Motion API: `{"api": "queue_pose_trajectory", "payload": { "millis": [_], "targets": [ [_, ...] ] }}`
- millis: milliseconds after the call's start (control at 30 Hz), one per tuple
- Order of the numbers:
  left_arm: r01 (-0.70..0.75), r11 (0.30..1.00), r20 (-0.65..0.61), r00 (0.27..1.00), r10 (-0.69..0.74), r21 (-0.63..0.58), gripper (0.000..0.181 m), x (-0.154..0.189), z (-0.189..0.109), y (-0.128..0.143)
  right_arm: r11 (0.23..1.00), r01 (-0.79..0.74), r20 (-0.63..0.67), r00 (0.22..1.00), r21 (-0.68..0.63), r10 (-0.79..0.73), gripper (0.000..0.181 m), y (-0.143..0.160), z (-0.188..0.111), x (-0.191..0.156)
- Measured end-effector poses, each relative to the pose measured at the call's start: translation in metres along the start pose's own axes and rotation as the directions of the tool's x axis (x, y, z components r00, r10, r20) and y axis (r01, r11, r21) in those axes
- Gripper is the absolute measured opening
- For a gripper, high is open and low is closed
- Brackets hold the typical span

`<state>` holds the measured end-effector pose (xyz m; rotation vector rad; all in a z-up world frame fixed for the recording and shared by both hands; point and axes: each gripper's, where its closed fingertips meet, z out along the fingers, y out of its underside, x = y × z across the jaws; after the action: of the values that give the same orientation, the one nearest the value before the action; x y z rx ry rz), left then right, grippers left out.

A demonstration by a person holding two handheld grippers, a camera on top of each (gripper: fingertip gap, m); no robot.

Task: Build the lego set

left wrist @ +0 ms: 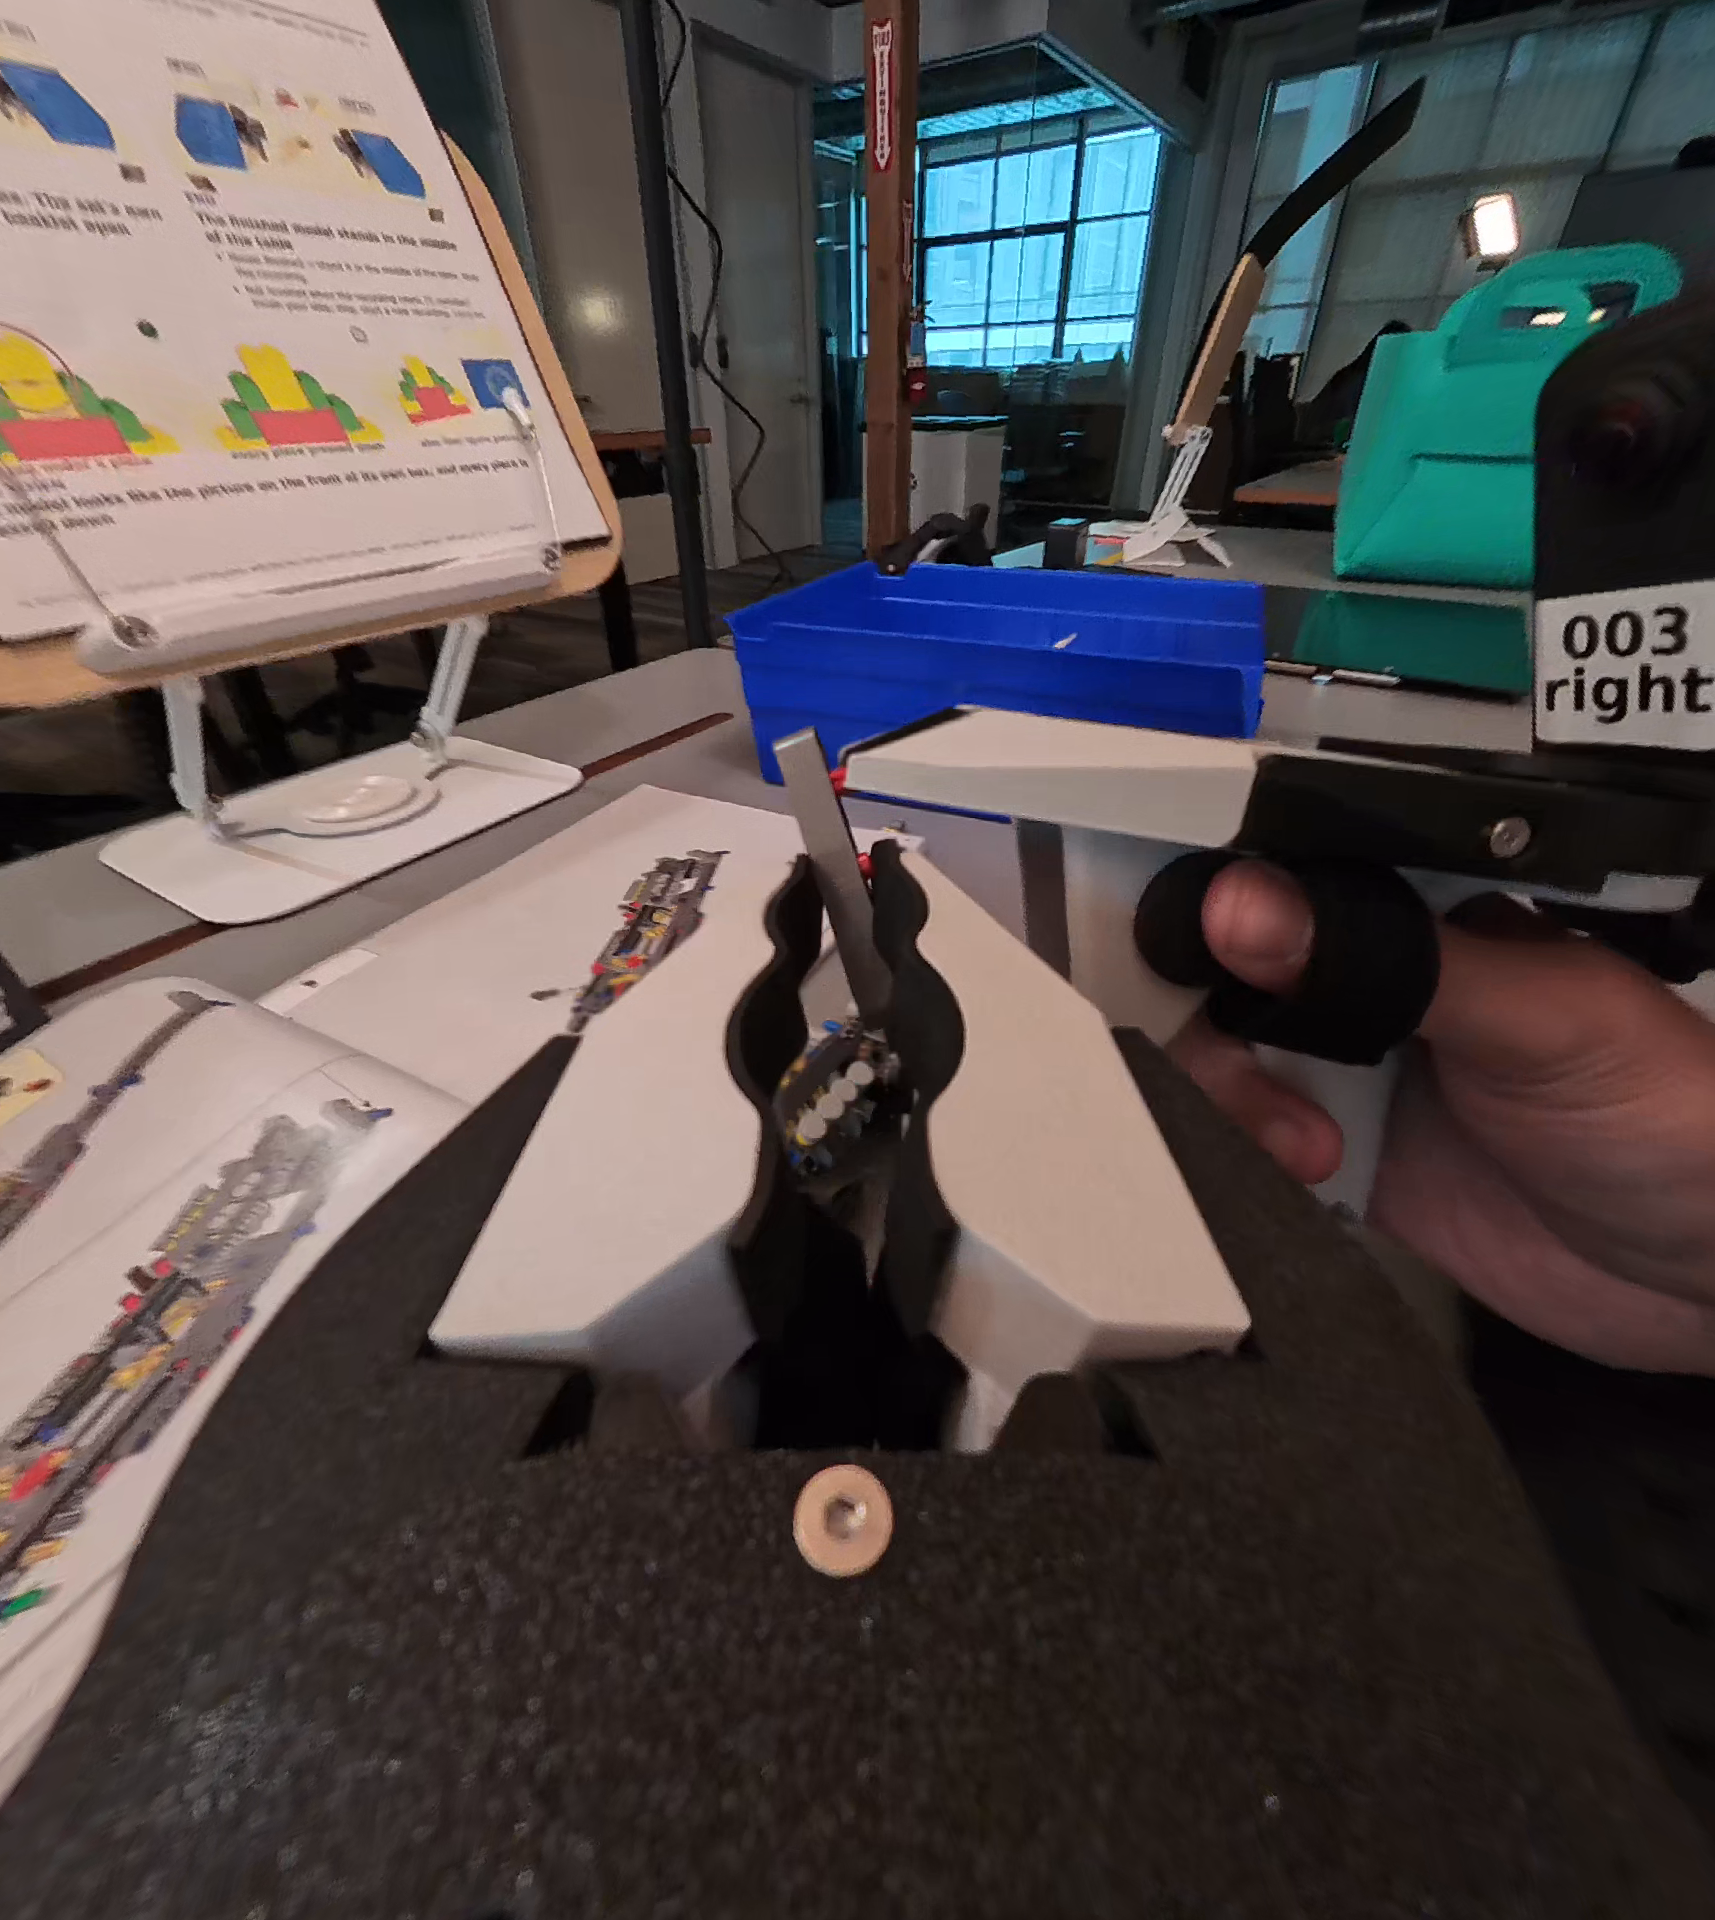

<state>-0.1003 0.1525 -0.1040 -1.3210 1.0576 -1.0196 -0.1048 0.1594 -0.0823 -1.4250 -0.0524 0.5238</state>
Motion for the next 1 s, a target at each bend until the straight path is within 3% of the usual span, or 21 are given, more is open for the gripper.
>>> {"api": "queue_pose_trajectory", "payload": {
  "millis": [100, 167, 367, 500, 633, 700, 767, 867, 1000],
  "targets": [
    [0.027, 1.0, -0.023, 0.999, -0.027, 0.009, 0.009, 0.002, 0.0, -0.001, 0.972, 0.233, -0.073, 0.97, -0.026, -0.234, 0.003, -0.001, 0.0, -0.001],
    [0.013, 1.0, -0.019, 1.0, -0.013, 0.007, 0.009, 0.003, -0.001, -0.002, 0.962, 0.273, -0.082, 0.958, -0.024, -0.274, 0.003, -0.002, -0.001, -0.003],
    [-0.14, 0.99, 0.037, 0.989, 0.141, -0.03, 0.009, -0.001, -0.002, 0.003, 0.997, 0.071, -0.011, 0.997, -0.018, -0.071, 0.003, 0.003, 0.0, -0.001],
    [0.033, 0.997, -0.061, 0.997, -0.037, -0.069, 0.008, -0.005, 0.002, 0.008, 0.998, -0.039, 0.029, 0.999, -0.056, 0.041, 0.004, 0.007, -0.001, 0.004],
    [0.207, 0.977, -0.201, 0.956, -0.212, -0.043, 0.008, -0.004, -0.006, -0.003, 0.988, -0.152, 0.147, 0.977, -0.038, 0.156, 0.031, -0.002, -0.007, 0.002],
    [0.308, 0.951, -0.331, 0.894, -0.302, -0.035, 0.008, 0.005, -0.013, -0.015, 0.973, -0.229, 0.274, 0.934, -0.041, 0.231, 0.034, -0.009, -0.011, -0.006],
    [0.392, 0.918, -0.452, 0.809, -0.376, -0.063, 0.008, 0.014, -0.021, -0.025, 0.937, -0.325, 0.424, 0.835, -0.131, 0.349, 0.034, -0.008, -0.013, -0.023],
    [0.372, 0.924, -0.504, 0.783, -0.365, -0.091, 0.008, 0.02, -0.026, -0.025, 0.872, -0.449, 0.517, 0.708, -0.196, 0.481, 0.033, -0.011, -0.015, -0.033],
    [0.345, 0.931, -0.507, 0.785, -0.355, -0.118, 0.008, 0.028, -0.024, -0.019, 0.863, -0.456, 0.534, 0.685, -0.217, 0.496, 0.027, -0.009, -0.015, -0.038]
  ]
}}
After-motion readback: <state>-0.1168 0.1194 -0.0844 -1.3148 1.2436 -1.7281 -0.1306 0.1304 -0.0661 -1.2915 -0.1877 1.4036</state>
